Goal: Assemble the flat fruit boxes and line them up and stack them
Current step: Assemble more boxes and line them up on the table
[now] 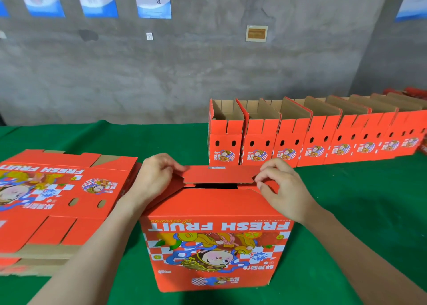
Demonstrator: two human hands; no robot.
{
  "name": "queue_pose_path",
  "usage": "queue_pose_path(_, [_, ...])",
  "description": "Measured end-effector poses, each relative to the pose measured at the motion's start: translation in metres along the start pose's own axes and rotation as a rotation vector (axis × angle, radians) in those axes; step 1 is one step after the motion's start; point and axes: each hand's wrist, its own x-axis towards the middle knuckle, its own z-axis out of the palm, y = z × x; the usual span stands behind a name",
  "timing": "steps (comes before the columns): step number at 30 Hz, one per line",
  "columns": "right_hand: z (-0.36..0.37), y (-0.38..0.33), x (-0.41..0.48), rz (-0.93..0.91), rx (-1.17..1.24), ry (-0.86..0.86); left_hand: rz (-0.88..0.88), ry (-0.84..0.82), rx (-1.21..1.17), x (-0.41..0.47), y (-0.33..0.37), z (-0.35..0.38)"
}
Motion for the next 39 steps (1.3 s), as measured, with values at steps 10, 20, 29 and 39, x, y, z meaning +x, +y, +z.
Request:
queue_pose_path(10, [0.003, -0.011, 0.025, 0.075, -0.013, -0.389, -0.151, -0.388, 0.323, 0.008, 0.001, 0.0])
queue_pose_path(20, [0.012, -0.016, 0.047, 0.18, -0.155, -0.473, -0.176, -0.396, 0.526, 0.011, 0.006, 0.011])
queue_pose_path(29, [0.021, -0.007, 0.044, 0.152, -0.194, -0.372, -0.171, -0.35, 0.589, 0.007, 0.006, 0.017])
queue_pose_path(39, [0.023, 0.001, 0.042, 0.136, -0.178, -0.376, -0.185, -0.357, 0.504, 0.006, 0.01, 0.012])
